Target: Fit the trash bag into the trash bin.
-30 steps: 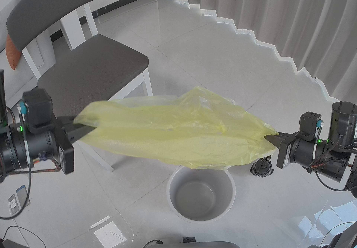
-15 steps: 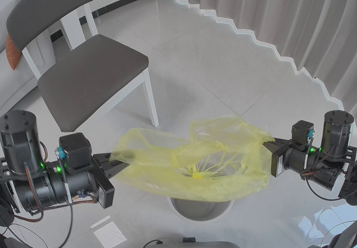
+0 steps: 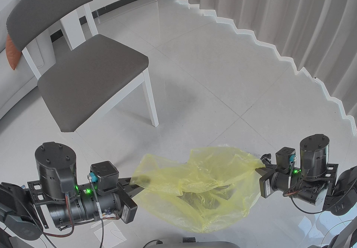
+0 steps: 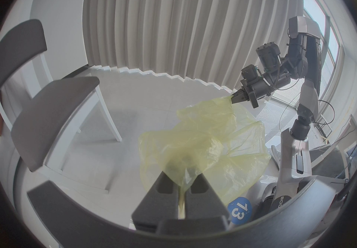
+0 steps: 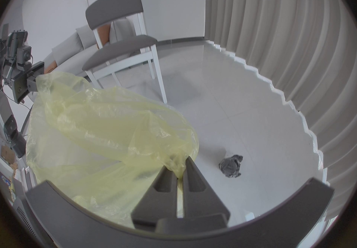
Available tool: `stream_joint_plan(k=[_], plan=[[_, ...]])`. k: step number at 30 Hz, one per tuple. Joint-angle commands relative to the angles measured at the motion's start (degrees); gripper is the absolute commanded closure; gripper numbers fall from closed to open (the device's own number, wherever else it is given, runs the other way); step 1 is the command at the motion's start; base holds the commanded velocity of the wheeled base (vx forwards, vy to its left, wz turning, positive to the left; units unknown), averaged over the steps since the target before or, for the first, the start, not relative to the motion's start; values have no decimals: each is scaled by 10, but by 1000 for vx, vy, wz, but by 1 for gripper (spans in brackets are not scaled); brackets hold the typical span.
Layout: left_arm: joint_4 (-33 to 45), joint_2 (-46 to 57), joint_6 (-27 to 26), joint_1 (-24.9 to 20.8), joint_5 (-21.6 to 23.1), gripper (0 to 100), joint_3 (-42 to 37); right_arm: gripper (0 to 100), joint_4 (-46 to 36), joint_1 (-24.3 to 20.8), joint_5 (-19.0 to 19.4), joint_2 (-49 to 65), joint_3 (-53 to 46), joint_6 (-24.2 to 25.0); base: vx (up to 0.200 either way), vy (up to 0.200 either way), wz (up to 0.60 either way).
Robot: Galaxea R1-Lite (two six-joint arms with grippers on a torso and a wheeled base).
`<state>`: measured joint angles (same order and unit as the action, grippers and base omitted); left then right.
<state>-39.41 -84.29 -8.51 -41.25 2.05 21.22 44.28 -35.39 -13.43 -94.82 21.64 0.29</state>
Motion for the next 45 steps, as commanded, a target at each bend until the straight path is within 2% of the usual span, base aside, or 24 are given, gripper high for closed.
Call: stream_joint_plan(k=[1, 4, 8, 11, 12, 16, 20, 24, 25, 29, 32, 37, 41, 45], plan=[[-43, -66, 19, -1, 0, 100, -29, 100, 3, 3, 2, -54, -7, 9, 0, 0, 0], [-73, -95, 29, -1, 0, 100, -29, 100, 12, 10, 11, -65, -8, 10, 0, 0, 0], [-156, -169, 37, 4, 1, 100, -31, 100, 52, 37, 44, -95, -26, 10, 0, 0, 0], [-200, -200, 39, 6, 2, 100, -41, 100, 92, 49, 67, -113, -55, 14, 0, 0, 0], [-228, -222, 51, 5, 2, 100, -43, 100, 125, 54, 87, -125, -70, 20, 0, 0, 0], [-282, -265, 73, 5, 1, 100, -47, 100, 176, 81, 116, -155, -78, 23, 0, 0, 0], [-312, -293, 77, 6, 1, 100, -54, 100, 188, 103, 154, -194, -79, 22, 0, 0, 0], [-320, -304, 80, 5, 0, 100, -55, 100, 200, 113, 163, -216, -87, 22, 0, 0, 0], [-321, -304, 93, -3, -2, 100, -55, 100, 234, 117, 176, -231, -107, 21, 0, 0, 0], [-316, -289, 109, -18, -9, 100, -56, 100, 313, 116, 190, -233, -168, 15, 0, 0, 0], [-315, -287, 111, -20, -10, 100, -63, 100, 343, 116, 195, -245, -192, 14, 0, 0, 0], [-325, -302, 113, -23, -9, 100, -92, 100, 412, 109, 190, -328, -216, 15, 0, 0, 0], [-361, -310, 118, -25, -13, 100, -121, 100, 457, 103, 190, -373, -216, 13, 0, 0, 0], [-408, -331, 133, -25, -15, 100, -143, 100, 457, 88, 190, -383, -215, 16, 0, 0, 0]])
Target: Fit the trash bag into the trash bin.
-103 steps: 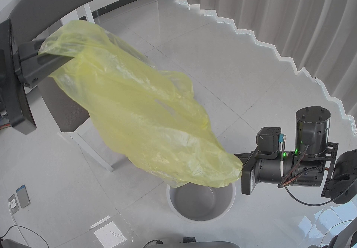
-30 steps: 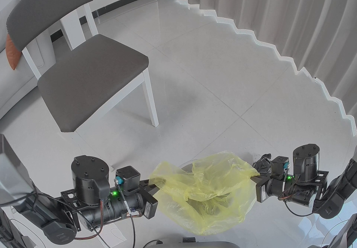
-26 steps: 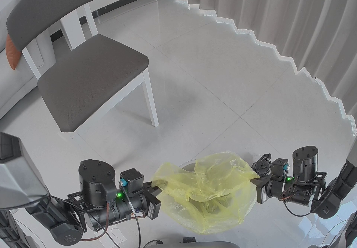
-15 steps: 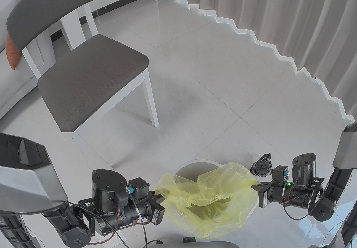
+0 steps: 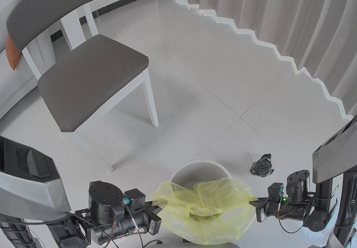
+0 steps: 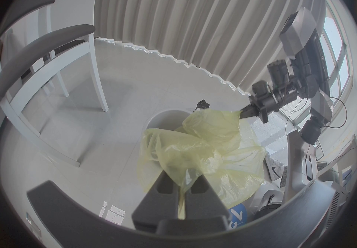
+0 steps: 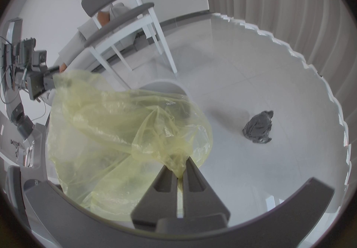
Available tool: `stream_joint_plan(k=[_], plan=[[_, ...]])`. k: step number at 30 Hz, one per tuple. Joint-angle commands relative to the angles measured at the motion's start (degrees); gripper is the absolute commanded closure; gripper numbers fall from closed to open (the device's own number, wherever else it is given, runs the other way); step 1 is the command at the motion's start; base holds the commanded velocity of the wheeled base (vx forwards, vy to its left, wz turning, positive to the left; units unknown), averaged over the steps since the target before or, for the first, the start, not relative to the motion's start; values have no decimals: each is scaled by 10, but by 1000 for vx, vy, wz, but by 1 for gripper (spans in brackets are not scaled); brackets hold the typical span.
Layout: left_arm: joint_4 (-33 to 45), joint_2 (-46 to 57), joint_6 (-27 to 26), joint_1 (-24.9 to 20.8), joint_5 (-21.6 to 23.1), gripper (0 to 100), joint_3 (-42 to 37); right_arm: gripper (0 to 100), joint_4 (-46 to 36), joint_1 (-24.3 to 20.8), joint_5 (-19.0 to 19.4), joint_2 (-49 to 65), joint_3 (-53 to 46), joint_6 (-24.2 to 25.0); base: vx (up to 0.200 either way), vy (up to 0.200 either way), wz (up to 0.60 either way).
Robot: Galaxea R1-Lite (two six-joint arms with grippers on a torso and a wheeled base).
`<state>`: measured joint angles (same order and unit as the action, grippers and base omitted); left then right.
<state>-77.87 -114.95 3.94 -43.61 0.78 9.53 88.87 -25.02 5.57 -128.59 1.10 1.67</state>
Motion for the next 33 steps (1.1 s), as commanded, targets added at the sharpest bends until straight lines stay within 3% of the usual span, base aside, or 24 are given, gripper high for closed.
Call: stream_joint_plan(k=[1, 8, 21, 33], plan=[[-27, -27, 9, -1, -3, 100, -26, 100, 11, -16, 0, -46, -8, 4, 0, 0, 0], [-120, -117, 8, 12, -3, 100, -22, 100, 11, -1, 5, -53, 29, 5, 0, 0, 0], [-121, -122, 4, 89, 23, 100, 44, 100, 11, 16, 8, -58, 92, 4, 0, 0, 0], [-121, -165, 4, 103, 26, 100, 71, 100, 11, 21, 8, -72, 107, 0, 0, 0, 0]])
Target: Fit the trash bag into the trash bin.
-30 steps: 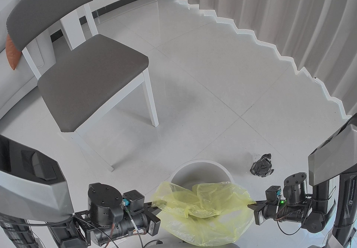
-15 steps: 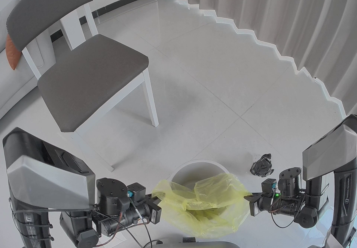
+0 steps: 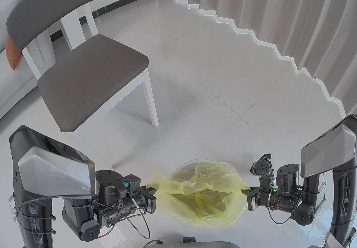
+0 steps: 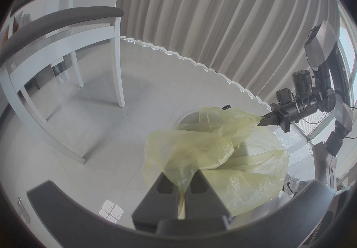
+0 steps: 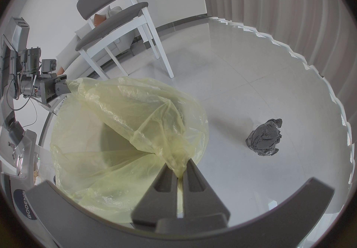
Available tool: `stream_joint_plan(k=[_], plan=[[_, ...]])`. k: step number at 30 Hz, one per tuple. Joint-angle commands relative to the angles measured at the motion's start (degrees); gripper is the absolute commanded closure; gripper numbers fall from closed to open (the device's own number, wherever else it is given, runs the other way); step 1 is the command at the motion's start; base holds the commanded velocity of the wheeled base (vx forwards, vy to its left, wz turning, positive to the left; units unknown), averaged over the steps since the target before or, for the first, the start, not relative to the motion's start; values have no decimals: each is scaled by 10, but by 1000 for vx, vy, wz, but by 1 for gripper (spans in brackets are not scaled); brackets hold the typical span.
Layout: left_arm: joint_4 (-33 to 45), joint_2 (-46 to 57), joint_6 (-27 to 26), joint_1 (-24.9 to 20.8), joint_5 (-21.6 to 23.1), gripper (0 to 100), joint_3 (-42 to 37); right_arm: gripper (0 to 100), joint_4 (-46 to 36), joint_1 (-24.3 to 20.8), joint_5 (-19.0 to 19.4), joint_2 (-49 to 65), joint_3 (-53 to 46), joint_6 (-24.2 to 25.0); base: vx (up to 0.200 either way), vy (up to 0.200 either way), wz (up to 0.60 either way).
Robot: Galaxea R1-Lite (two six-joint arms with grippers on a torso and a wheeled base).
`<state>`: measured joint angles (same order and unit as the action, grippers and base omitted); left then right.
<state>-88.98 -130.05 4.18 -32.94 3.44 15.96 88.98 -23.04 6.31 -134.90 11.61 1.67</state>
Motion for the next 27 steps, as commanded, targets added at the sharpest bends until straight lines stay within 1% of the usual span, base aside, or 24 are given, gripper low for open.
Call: stream_joint_plan(k=[1, 6, 8, 17, 20, 23, 26, 27], plan=[[-10, -14, 0, -5, 0, 100, 3, 100, 10, 1, 0, -9, -1, 0, 0, 0, 0], [-10, -1, 1, -14, 0, 100, -43, 100, 10, -1, 0, -10, -27, -2, 0, 0, 0], [-10, 10, 1, -20, 0, 100, -76, 100, 10, -1, 1, -12, -45, -10, 0, 0, 0], [-10, 3, 2, -27, 0, 100, -92, 100, 10, 4, 1, -42, -53, -14, 0, 0, 0], [-10, 8, 2, -27, 5, 100, -112, 100, 10, 8, 1, -42, -57, -14, 0, 0, 0], [-10, 3, 2, -26, 10, 100, -110, 100, 10, 14, 5, -45, -49, -15, 0, 0, 0], [-10, -14, 2, -24, 10, 100, -89, 100, 10, 15, 11, -54, -32, -14, 0, 0, 0], [-10, -32, 1, -21, 9, 100, -64, 100, 10, 15, 11, -63, -16, -14, 0, 0, 0]])
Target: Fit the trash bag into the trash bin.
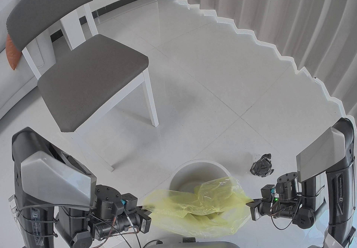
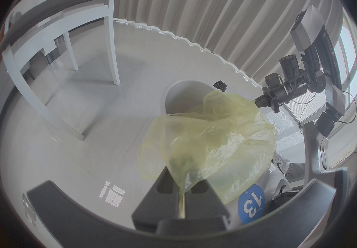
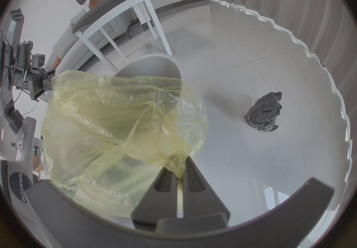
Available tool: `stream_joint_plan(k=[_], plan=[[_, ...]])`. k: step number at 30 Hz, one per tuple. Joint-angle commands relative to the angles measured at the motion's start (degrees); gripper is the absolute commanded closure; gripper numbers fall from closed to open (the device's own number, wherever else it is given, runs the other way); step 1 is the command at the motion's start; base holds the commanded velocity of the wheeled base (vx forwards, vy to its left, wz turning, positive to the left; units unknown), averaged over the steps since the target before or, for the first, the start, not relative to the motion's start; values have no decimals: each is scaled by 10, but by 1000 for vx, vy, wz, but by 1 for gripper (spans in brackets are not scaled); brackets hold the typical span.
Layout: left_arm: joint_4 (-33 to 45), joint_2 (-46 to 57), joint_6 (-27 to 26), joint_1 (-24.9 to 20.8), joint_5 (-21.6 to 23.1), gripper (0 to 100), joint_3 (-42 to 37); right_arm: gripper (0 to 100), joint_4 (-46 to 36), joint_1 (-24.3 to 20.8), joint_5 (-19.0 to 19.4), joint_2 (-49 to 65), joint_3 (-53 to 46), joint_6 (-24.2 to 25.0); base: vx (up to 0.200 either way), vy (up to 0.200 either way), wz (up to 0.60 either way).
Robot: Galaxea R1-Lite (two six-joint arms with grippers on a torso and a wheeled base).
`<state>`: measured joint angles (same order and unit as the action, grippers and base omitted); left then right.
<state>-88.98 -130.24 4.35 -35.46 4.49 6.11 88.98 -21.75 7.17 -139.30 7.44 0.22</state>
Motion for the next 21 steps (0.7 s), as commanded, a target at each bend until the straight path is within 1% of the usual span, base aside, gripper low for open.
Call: stream_joint_plan(k=[1, 6, 10, 14, 17, 21], plan=[[-10, -41, 0, 5, -2, 100, 50, 100, 10, 2, 3, -24, 36, 0, 0, 0, 0], [-10, -67, -1, 7, 1, 100, 102, 100, 10, 1, 3, -26, 55, 0, 0, 0, 0], [-10, -80, -1, 8, 3, 100, 114, 100, 10, 2, 3, -22, 67, 0, 0, 0, 0], [-10, -85, -1, 8, 3, 100, 108, 100, 10, 2, 3, -2, 62, 0, 0, 0, 0], [-10, -55, 0, 8, 2, 100, 64, 100, 10, 2, 3, 26, 32, -1, 0, 0, 0], [-10, 10, 6, 8, 5, 100, -15, 100, 10, 3, 3, 41, -15, -12, 0, 0, 0]])
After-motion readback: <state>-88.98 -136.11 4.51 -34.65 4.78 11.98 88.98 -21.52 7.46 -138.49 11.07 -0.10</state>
